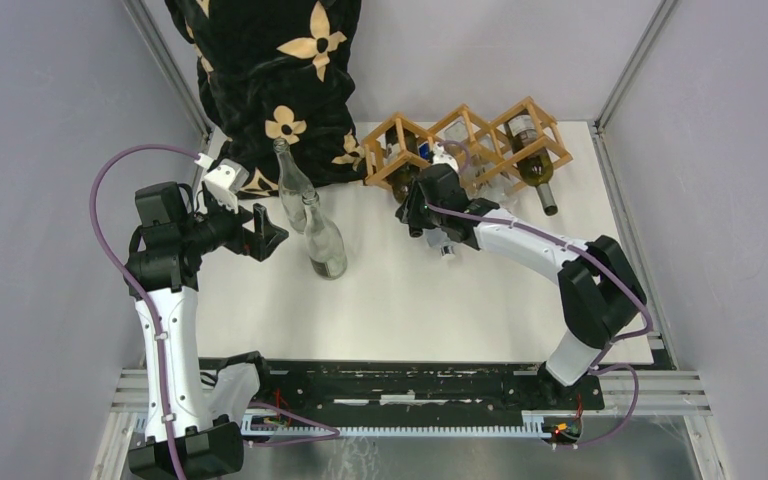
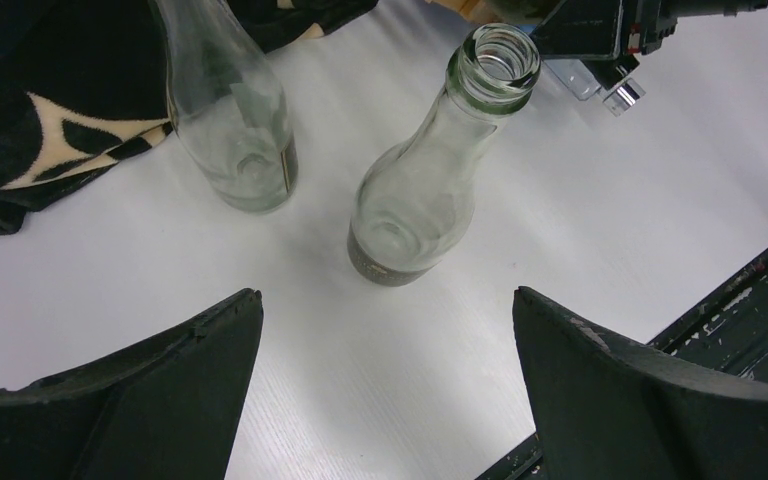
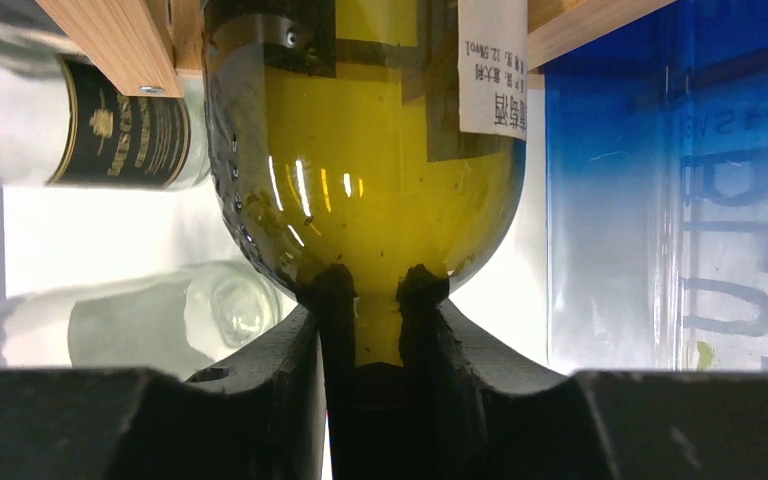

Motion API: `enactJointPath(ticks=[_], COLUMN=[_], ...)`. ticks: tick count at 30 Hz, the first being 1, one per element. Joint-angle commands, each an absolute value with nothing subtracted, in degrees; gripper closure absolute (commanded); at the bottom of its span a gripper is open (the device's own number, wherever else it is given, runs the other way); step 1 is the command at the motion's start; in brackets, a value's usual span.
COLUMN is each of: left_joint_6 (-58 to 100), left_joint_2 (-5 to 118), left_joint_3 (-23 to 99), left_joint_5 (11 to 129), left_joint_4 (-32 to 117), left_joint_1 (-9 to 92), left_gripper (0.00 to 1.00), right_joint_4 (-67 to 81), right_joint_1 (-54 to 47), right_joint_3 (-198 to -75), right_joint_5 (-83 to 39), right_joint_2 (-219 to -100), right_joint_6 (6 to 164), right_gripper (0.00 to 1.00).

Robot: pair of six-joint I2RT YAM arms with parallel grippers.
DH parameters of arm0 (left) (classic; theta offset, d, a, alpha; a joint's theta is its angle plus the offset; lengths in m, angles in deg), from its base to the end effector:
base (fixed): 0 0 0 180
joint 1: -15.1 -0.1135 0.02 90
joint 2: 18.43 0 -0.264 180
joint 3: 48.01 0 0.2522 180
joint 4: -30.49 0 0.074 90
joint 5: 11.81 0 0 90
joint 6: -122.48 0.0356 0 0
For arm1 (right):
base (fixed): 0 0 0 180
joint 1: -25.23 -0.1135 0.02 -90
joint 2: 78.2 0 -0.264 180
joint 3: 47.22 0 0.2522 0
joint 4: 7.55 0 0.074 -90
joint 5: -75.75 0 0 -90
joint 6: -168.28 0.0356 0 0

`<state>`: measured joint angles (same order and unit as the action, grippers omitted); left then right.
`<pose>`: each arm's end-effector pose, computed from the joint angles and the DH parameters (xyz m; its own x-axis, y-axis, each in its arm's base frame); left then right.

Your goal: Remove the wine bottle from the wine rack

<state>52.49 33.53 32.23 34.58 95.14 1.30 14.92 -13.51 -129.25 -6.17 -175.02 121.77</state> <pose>0.1610 0.0143 0.3817 -0.4157 0.1530 -0.8966 0.5416 0.8336 -0.1088 0.3012 0.2352 0.2451 -0.7090 0.3048 -0.6360 -0.0612 0.8718 0.4860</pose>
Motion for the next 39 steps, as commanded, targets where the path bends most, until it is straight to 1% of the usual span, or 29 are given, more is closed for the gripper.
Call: enactJointPath(ticks=[1,4,12,26,35,39], left_joint_6=[54.7,55.0,55.2,55.3,59.7,62.6], left_joint_2=[33.0,32.9,33.8,33.7,33.3,33.7], left_joint_3=[32.8,32.6,32.3,32.5,34.2,36.1], left_joint_5=[33.6,33.6,32.8,31.8,29.6,27.8], left_joint_4=[94.4,94.4,94.4,94.4,96.6,98.8], left_joint_1=[1.0,1.0,1.0,1.0,1.0,0.9], left_gripper=[0.00,0.00,0.00,0.00,0.00,0.00], right_joint_4=[16.3,15.9,17.6,10.4,12.8,13.8], right_joint_1=[-7.0,-5.2,-6.5,-12.5,-18.3,-20.0], right_joint_3=[-129.2,-130.0,-134.3,-117.8,-109.2,-103.5], right_joint_5=[6.5,3.9,-0.2,2.4,2.5,0.6], right_joint_2=[-172.5,-172.9,-172.5,-157.5,-144.9,-138.1], right_joint_6=[128.6,127.5,119.6,121.2,122.4,124.5], right_gripper=[1.00,1.00,1.00,1.00,1.00,1.00])
